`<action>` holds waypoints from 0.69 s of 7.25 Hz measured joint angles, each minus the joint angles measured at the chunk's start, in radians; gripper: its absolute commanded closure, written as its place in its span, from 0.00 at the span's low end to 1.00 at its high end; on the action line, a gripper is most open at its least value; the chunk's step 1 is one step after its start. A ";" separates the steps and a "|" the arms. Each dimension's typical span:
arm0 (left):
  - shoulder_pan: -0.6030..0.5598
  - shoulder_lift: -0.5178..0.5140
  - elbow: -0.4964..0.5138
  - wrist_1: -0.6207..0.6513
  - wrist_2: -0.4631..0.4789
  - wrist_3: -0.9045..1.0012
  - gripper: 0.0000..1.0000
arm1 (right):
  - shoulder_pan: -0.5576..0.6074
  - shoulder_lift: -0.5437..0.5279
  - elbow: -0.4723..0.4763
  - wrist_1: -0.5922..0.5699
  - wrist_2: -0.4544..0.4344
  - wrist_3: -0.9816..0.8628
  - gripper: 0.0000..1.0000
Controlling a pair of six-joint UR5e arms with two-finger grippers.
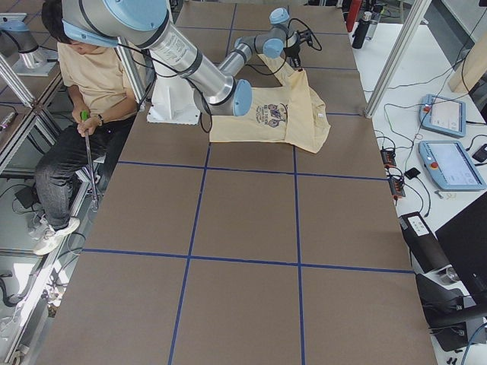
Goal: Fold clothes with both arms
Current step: 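Carry the sleeve cuff with the right gripper across the shirt body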
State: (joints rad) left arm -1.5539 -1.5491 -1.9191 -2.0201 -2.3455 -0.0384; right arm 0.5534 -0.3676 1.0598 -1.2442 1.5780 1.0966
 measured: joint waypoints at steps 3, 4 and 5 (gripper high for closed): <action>0.001 0.000 0.002 0.000 0.000 0.000 0.00 | -0.039 0.086 -0.138 0.002 -0.065 0.063 0.03; 0.001 0.000 0.002 0.000 -0.001 0.000 0.00 | -0.046 0.105 -0.166 0.004 -0.077 0.091 0.03; 0.001 0.000 0.003 0.000 -0.001 0.000 0.00 | -0.048 0.116 -0.177 0.004 -0.079 0.106 0.03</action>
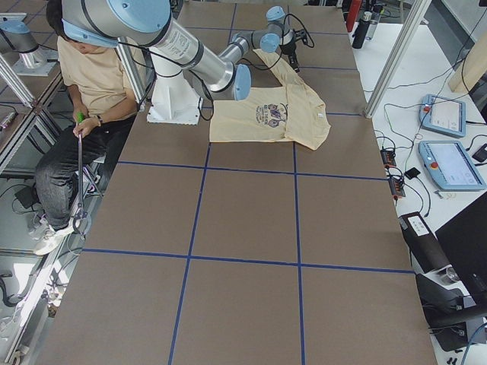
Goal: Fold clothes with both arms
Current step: 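Carry the sleeve cuff with the right gripper across the shirt body, then release the sleeve near the collar and raise the right gripper away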
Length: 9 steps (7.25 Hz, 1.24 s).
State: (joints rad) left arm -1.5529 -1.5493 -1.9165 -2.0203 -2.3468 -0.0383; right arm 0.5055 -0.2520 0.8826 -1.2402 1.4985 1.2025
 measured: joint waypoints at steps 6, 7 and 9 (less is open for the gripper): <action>0.127 0.004 0.184 -0.226 0.017 -0.059 0.00 | 0.145 -0.153 0.341 -0.294 0.234 -0.023 0.02; 0.179 0.019 0.218 -0.319 0.050 -0.163 0.00 | 0.186 -0.263 0.480 -0.329 0.275 -0.067 0.01; 0.329 0.093 0.236 -0.532 0.178 -0.442 0.00 | 0.283 -0.539 0.799 -0.402 0.367 -0.226 0.01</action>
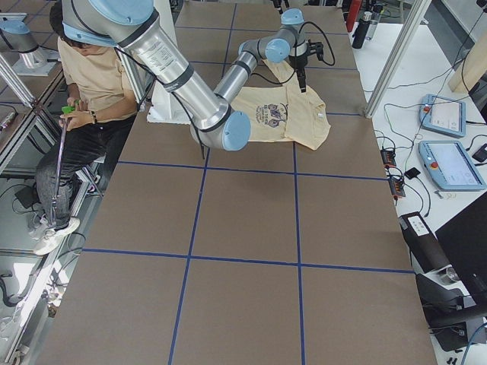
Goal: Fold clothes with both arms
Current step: 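Release the sleeve near the collar and raise the right gripper away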
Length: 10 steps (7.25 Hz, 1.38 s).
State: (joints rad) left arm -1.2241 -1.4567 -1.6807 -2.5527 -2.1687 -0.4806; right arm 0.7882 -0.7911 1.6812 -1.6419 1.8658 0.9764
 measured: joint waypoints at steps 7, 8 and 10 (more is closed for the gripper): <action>0.369 0.103 0.035 -0.166 0.366 -0.439 0.15 | 0.311 -0.638 0.468 -0.035 0.246 -0.490 0.01; 0.378 0.100 0.056 -0.167 0.377 -0.440 0.17 | 0.321 -0.647 0.470 -0.035 0.252 -0.505 0.01; 0.402 0.097 0.082 -0.168 0.386 -0.437 0.23 | 0.325 -0.649 0.470 -0.035 0.254 -0.512 0.00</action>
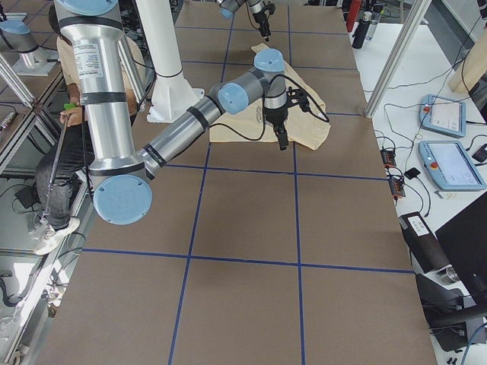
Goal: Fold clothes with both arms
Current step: 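Release the sleeve near the collar and raise the right gripper away, then lower the left gripper and grasp the cuff of the other sleeve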
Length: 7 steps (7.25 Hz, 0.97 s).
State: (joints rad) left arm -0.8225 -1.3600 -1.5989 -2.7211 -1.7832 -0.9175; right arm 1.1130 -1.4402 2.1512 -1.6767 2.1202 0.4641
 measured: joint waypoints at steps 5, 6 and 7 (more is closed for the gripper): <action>0.058 0.000 0.021 0.000 0.002 -0.001 0.30 | 0.001 0.006 -0.001 0.000 0.000 -0.001 0.00; 0.061 0.000 0.024 0.000 0.002 0.001 0.32 | 0.001 0.007 -0.001 0.000 0.000 -0.001 0.00; 0.065 0.000 0.024 0.000 0.001 0.001 0.33 | 0.001 0.007 -0.001 0.000 0.000 -0.001 0.00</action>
State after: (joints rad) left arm -0.7574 -1.3598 -1.5746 -2.7213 -1.7819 -0.9162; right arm 1.1137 -1.4331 2.1506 -1.6766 2.1204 0.4632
